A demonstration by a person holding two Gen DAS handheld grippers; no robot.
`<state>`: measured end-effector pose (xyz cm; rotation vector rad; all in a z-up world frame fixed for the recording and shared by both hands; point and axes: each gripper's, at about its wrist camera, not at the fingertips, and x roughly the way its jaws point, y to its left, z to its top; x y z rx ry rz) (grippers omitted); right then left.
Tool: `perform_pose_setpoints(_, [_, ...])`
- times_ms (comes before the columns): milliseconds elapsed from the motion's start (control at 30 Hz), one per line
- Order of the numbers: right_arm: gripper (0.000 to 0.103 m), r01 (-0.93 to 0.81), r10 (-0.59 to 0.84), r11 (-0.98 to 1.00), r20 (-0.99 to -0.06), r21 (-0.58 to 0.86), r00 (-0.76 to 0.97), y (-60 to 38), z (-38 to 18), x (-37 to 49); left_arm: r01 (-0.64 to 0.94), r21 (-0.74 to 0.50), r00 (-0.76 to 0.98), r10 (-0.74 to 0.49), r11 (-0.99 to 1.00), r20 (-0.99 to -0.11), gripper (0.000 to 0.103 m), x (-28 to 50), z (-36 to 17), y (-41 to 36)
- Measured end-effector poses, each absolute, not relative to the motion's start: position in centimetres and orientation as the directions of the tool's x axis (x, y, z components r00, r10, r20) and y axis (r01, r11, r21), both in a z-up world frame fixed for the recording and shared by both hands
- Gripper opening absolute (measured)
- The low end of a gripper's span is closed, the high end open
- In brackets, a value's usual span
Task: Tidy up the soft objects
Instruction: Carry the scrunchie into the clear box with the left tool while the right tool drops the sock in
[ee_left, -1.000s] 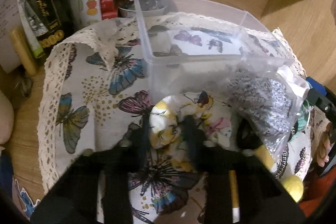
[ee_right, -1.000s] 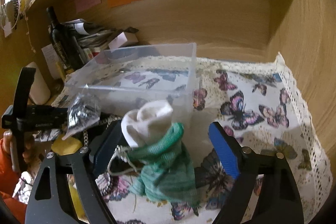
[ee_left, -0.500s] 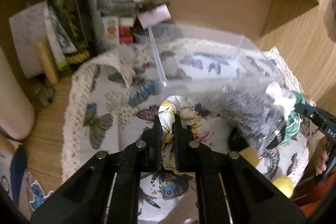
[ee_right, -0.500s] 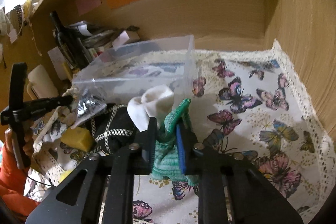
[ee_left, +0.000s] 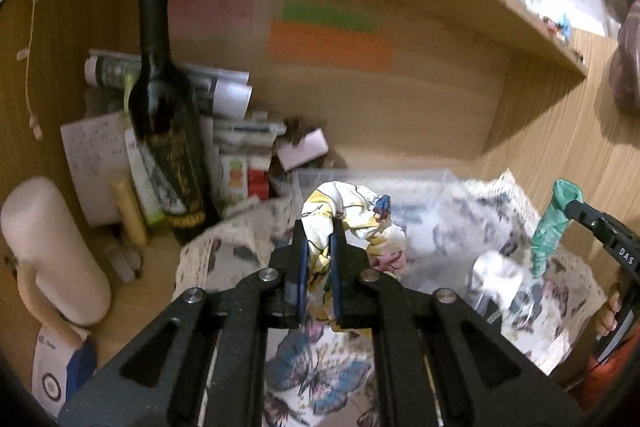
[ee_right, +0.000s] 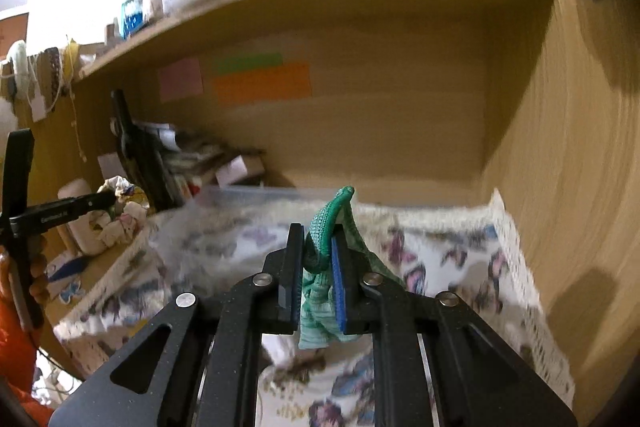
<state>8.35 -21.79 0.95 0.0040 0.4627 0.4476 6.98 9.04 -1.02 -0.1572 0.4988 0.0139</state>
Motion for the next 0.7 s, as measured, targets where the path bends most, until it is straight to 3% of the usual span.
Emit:
perform_pose_setpoints(167, [0.011,-0.453,0.444,0.889,-0.373,0.07,0.814,-20.3,3.0,9.8,-0.062,-0.124,0.892,0.0,0.99,-0.452,0.009,9.0,0.0,9.0])
perform_pose_setpoints(333, [0.011,-0.491,0.473,0.87,-0.36,0.046,0.804,-17.9,3.6,12.2,-0.049,-0.129,0.876,-0.02,0.99,-0.481,0.009,11.6,-0.5,8.9])
perform_pose_setpoints(700, [0.011,-0.552,0.483,0.833,-0.548,0.047,0.683,-13.0,-1.4,17.1,-0.029,-0.085,0.798,-0.028,0.996,-0.602,0.009,17.5,-5.0,7.6])
